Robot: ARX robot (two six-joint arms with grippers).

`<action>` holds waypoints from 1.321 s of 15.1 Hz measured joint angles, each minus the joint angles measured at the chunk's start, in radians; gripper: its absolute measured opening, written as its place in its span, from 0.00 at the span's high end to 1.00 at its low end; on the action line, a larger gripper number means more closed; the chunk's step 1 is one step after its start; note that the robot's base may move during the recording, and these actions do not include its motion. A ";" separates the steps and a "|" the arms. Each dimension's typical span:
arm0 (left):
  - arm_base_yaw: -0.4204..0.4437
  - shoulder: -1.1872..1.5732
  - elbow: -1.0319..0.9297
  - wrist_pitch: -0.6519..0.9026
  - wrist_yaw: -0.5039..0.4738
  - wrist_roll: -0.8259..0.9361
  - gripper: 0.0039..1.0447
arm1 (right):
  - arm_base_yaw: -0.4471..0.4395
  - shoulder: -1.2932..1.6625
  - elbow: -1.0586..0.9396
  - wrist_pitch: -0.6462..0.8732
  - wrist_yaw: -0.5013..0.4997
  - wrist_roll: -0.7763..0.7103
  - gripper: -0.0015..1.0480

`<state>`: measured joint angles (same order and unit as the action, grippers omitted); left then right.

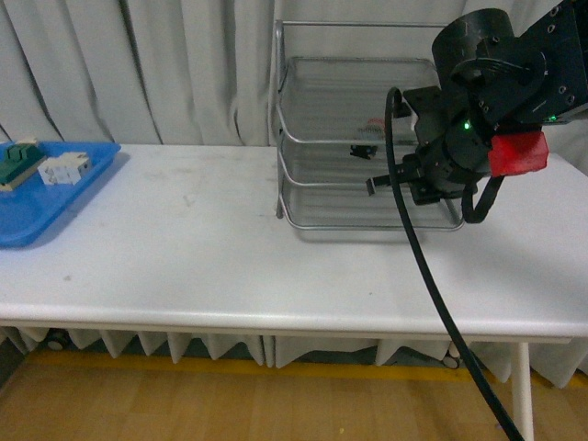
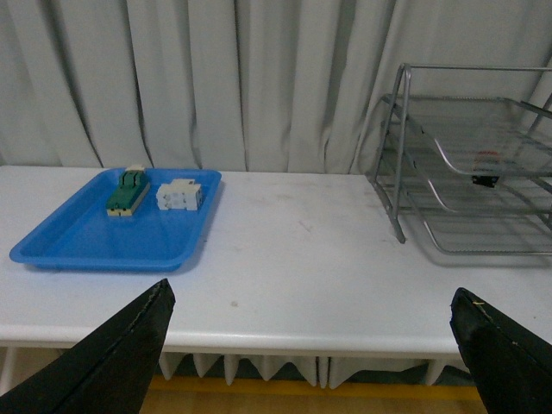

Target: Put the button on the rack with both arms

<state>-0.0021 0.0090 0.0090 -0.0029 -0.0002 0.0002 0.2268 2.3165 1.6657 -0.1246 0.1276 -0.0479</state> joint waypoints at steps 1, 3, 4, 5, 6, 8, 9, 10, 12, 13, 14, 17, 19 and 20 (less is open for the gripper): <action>0.000 0.000 0.000 0.000 0.000 0.000 0.06 | 0.002 0.000 0.003 -0.003 0.000 0.012 0.98; 0.000 0.000 0.000 0.000 0.000 0.000 0.06 | 0.010 -0.010 -0.026 0.010 -0.008 0.031 0.98; 0.000 0.000 0.000 0.000 0.000 0.000 0.06 | 0.013 -0.026 -0.059 0.010 -0.019 0.042 0.98; 0.000 0.000 0.000 0.000 0.000 0.000 0.06 | 0.024 -0.058 -0.113 0.020 -0.035 0.062 0.98; 0.000 0.000 0.000 0.000 0.000 0.000 0.06 | 0.031 -0.095 -0.163 0.029 -0.053 0.077 0.98; 0.000 0.000 0.000 0.000 0.000 0.000 0.06 | 0.047 -0.222 -0.312 0.095 -0.098 0.112 0.98; 0.000 0.000 0.000 0.000 0.000 0.000 0.06 | 0.058 -0.319 -0.413 0.153 -0.129 0.134 0.98; 0.000 0.000 0.000 0.000 0.000 0.000 0.06 | 0.071 -0.425 -0.515 0.211 -0.132 0.155 0.98; 0.000 0.000 0.000 0.000 0.000 0.000 0.06 | 0.090 -0.639 -0.693 0.282 -0.134 0.200 0.98; 0.000 0.000 0.000 0.000 0.000 0.000 0.06 | 0.096 -0.743 -0.763 0.298 -0.125 0.228 0.98; 0.000 0.000 0.000 0.000 0.000 0.000 0.06 | 0.125 -0.910 -0.855 0.311 -0.100 0.274 0.98; 0.000 0.000 0.000 0.000 0.000 0.000 0.06 | 0.212 -1.156 -1.104 0.685 0.193 0.174 0.98; 0.000 0.000 0.000 0.000 0.000 0.000 0.06 | 0.123 -1.345 -1.312 0.751 0.236 0.080 0.98; 0.000 0.000 0.000 0.000 0.000 0.000 0.06 | 0.073 -1.406 -1.386 0.748 0.180 0.068 0.98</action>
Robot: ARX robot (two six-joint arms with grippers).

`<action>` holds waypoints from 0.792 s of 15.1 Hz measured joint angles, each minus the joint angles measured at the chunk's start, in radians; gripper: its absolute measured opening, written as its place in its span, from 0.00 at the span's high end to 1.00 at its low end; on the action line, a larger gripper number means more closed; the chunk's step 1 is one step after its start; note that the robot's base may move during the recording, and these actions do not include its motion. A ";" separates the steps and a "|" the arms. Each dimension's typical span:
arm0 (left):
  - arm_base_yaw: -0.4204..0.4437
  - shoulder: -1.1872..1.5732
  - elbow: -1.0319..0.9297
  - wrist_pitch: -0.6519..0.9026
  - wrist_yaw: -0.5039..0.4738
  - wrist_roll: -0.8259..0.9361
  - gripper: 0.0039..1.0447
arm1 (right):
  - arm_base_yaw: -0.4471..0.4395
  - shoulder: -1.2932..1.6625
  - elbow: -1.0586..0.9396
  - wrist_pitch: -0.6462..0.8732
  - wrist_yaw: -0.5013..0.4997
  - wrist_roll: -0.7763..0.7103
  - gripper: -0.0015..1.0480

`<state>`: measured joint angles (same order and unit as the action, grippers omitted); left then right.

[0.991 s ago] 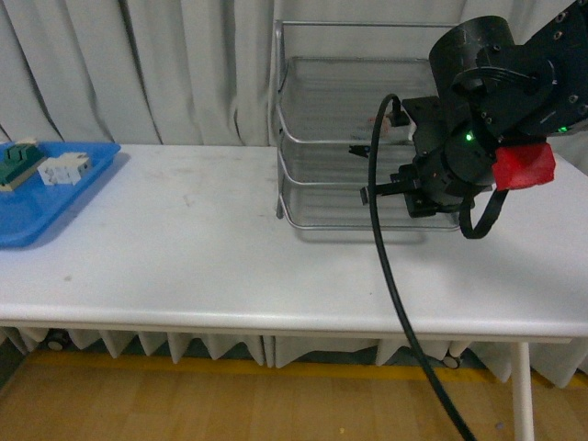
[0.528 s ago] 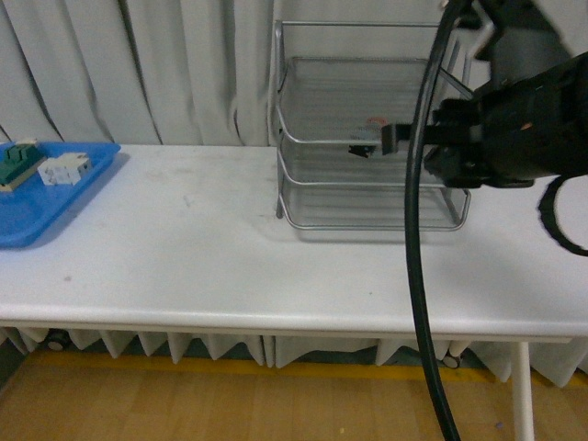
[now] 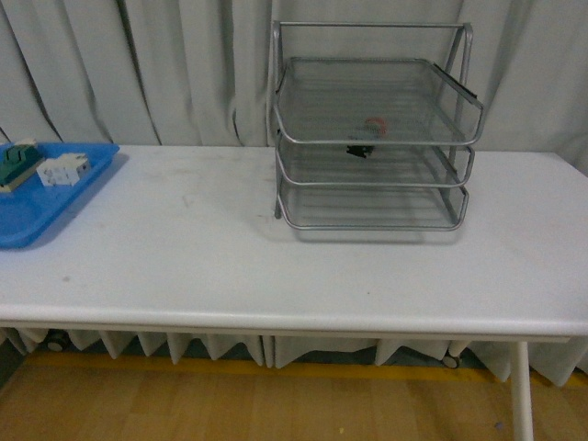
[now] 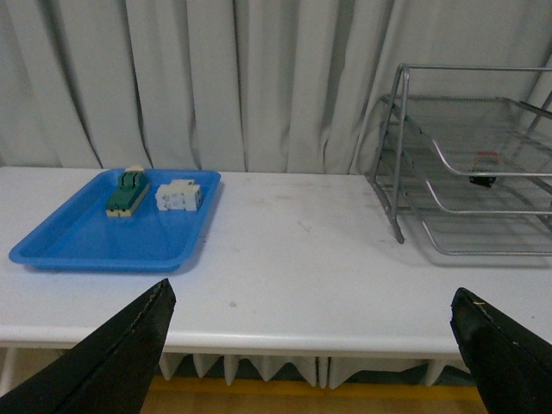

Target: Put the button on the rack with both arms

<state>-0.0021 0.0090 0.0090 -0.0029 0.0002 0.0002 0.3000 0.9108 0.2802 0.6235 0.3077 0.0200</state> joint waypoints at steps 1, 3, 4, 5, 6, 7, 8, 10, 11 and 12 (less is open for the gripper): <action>0.000 0.000 0.000 0.000 0.000 0.000 0.06 | -0.036 -0.049 -0.046 -0.006 -0.043 -0.009 0.98; 0.000 0.000 0.000 0.000 0.000 0.000 0.06 | -0.082 -0.118 -0.093 -0.021 -0.086 -0.013 0.98; 0.000 0.000 0.000 0.000 0.000 0.000 0.06 | -0.110 -0.159 -0.120 -0.034 -0.111 -0.013 0.98; 0.000 0.000 0.000 0.000 0.000 0.000 0.06 | -0.136 -0.202 -0.148 -0.055 -0.136 -0.013 0.98; 0.000 0.000 0.000 0.000 0.000 0.000 0.06 | -0.154 -0.240 -0.167 -0.075 -0.160 -0.014 0.98; 0.000 0.000 0.000 0.000 0.000 0.000 0.06 | -0.172 -0.277 -0.180 -0.093 -0.179 -0.013 0.98; 0.000 0.000 0.000 0.000 0.000 0.000 0.06 | -0.186 -0.310 -0.193 -0.111 -0.189 -0.013 0.98; 0.000 0.000 0.000 0.000 0.000 0.000 0.06 | -0.232 -0.365 -0.214 -0.153 -0.254 -0.013 0.98; 0.000 0.000 0.000 0.000 0.000 0.000 0.06 | -0.291 -0.395 -0.222 -0.171 -0.296 -0.015 0.98; 0.000 0.000 0.000 0.000 -0.002 0.000 0.06 | -0.307 -0.423 -0.230 -0.193 -0.296 -0.014 0.98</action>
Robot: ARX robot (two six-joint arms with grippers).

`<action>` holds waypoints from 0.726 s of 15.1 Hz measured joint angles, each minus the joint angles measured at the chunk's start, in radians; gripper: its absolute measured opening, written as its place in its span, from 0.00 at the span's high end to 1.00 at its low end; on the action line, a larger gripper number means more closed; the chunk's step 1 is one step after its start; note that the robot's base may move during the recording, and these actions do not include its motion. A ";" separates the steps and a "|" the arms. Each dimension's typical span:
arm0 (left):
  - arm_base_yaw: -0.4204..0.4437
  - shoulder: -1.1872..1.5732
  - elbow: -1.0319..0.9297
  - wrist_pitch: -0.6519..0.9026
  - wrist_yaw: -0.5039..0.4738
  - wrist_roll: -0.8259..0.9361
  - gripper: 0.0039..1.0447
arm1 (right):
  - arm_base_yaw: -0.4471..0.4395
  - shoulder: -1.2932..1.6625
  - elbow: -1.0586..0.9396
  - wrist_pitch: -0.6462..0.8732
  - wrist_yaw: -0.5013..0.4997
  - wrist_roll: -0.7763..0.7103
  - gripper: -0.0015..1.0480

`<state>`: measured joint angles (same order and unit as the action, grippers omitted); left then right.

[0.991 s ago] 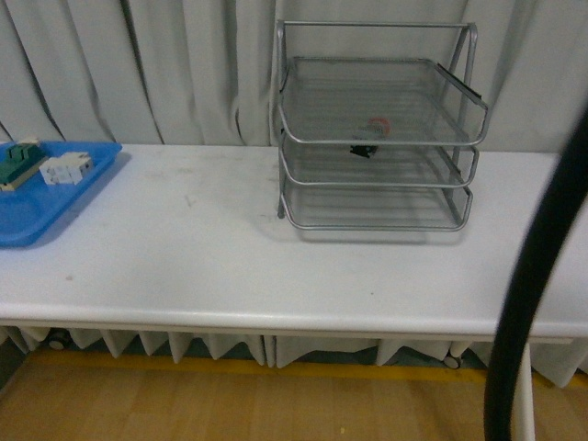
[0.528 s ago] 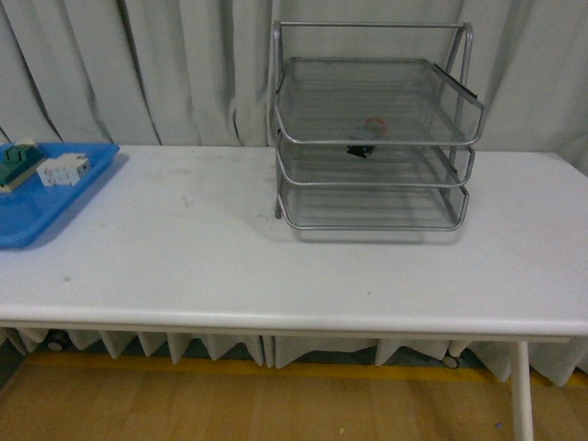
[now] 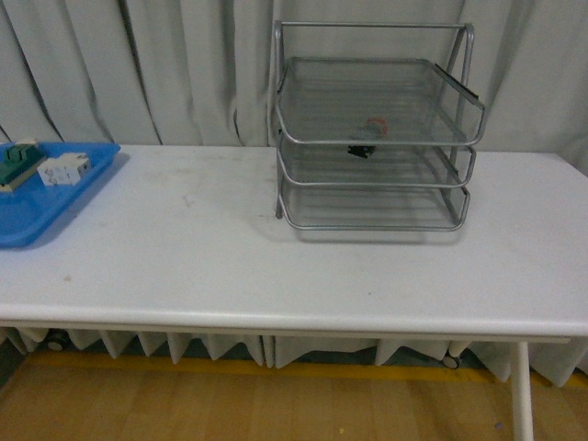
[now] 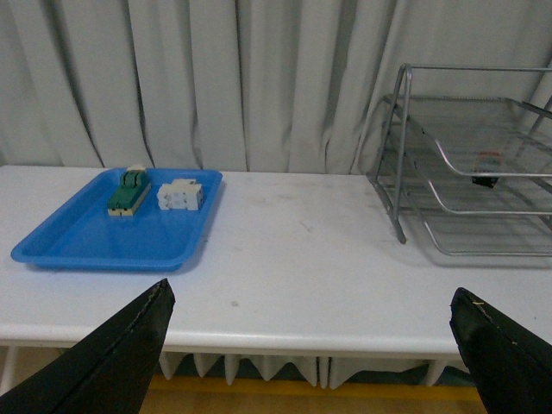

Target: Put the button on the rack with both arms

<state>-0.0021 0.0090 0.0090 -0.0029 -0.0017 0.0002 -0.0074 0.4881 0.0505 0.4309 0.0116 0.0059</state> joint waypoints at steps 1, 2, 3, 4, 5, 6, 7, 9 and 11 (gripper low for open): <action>0.000 0.000 0.000 0.000 0.002 0.000 0.06 | 0.002 -0.026 -0.006 -0.014 -0.009 0.000 0.98; 0.000 0.000 0.000 0.000 0.002 0.000 0.06 | 0.008 -0.048 -0.009 -0.031 -0.010 0.000 0.98; 0.000 0.000 0.000 0.000 0.002 0.000 0.06 | 0.007 -0.056 -0.021 -0.014 -0.010 0.000 0.98; 0.000 0.000 0.000 0.000 0.002 0.000 0.06 | 0.007 -0.068 -0.040 -0.018 -0.010 -0.001 0.98; 0.000 0.000 0.000 0.000 0.002 0.000 0.06 | 0.007 -0.092 -0.040 -0.042 -0.010 0.000 0.98; 0.000 0.000 0.000 0.000 0.002 0.000 0.06 | 0.007 -0.167 -0.040 -0.105 -0.010 0.000 0.98; 0.000 0.000 0.000 0.000 0.002 0.000 0.06 | 0.007 -0.235 -0.040 -0.175 -0.010 -0.001 0.98; 0.000 0.000 0.000 0.000 0.002 0.000 0.06 | 0.007 -0.280 -0.040 -0.221 -0.010 0.000 0.98; 0.000 0.000 0.000 0.000 0.002 0.000 0.06 | 0.007 -0.301 -0.040 -0.243 -0.010 -0.001 0.98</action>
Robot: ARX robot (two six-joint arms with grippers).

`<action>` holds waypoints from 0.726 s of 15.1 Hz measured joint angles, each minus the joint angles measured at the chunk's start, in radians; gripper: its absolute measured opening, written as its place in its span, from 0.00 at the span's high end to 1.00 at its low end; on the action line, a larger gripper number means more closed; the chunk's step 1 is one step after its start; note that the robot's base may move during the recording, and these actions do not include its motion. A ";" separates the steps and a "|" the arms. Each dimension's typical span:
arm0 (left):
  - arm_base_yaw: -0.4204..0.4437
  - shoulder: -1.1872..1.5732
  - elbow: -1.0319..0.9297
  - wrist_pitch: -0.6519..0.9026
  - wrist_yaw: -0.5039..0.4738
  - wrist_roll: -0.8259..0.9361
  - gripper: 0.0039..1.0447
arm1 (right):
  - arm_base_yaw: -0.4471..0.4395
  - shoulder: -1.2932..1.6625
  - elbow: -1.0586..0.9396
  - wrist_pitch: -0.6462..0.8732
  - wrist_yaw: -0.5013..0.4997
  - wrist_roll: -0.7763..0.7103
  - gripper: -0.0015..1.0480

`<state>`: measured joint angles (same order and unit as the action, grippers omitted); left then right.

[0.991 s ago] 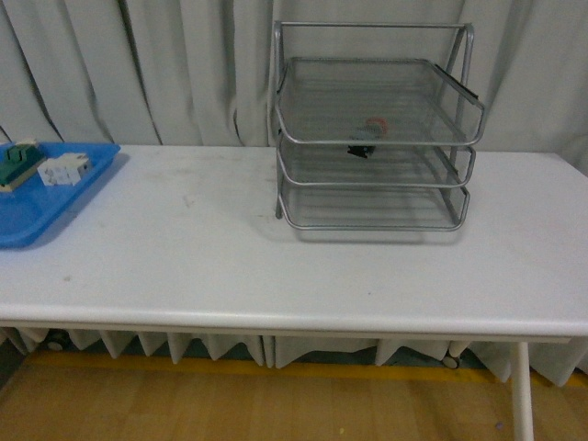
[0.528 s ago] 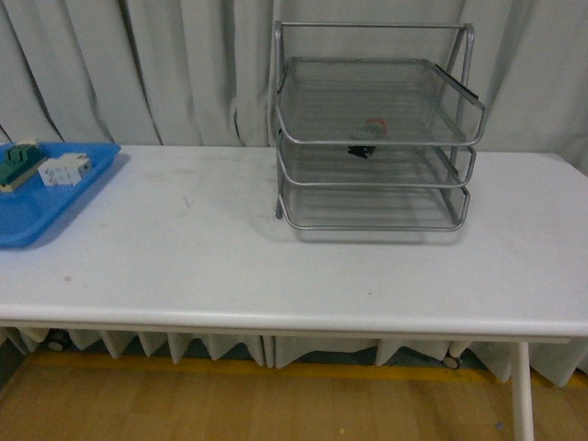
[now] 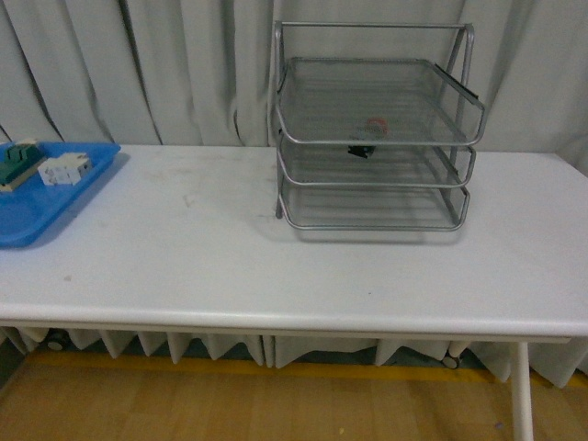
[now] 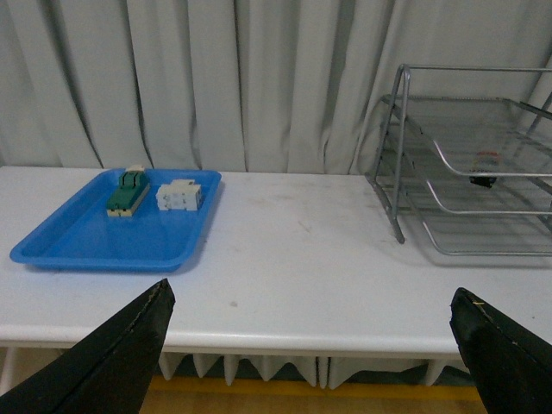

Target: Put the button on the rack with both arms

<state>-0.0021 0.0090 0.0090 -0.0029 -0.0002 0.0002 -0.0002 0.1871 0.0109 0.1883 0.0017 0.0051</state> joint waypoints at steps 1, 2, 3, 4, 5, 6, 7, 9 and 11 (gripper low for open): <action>0.000 0.000 0.000 0.000 0.000 0.000 0.06 | 0.000 -0.016 0.000 -0.014 0.000 0.000 0.98; 0.000 0.000 0.000 0.000 0.000 0.000 0.06 | 0.000 -0.085 0.000 -0.130 0.000 0.000 0.98; 0.000 0.000 0.000 0.000 -0.001 0.000 0.06 | 0.000 -0.172 0.000 -0.193 -0.002 0.000 0.98; 0.000 0.000 0.000 0.000 0.000 0.000 0.06 | 0.000 -0.181 0.005 -0.179 -0.001 0.000 0.98; 0.000 0.000 0.000 0.000 -0.001 0.000 0.06 | 0.000 -0.182 0.000 -0.195 -0.002 0.000 0.98; 0.000 0.000 0.000 0.000 0.000 0.000 0.06 | 0.000 -0.183 0.000 -0.191 -0.002 0.000 0.98; 0.000 0.000 0.000 0.000 0.000 0.000 0.06 | 0.000 -0.183 0.000 -0.190 -0.002 0.000 0.98; 0.000 0.000 0.000 0.000 0.000 0.000 0.06 | 0.000 -0.183 0.000 -0.192 -0.002 0.000 0.98; 0.000 0.000 0.000 0.000 0.000 0.000 0.06 | 0.000 -0.183 0.000 -0.191 -0.002 0.000 0.98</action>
<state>-0.0021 0.0090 0.0090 -0.0029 -0.0002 0.0002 -0.0002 0.0036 0.0113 -0.0029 0.0002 0.0051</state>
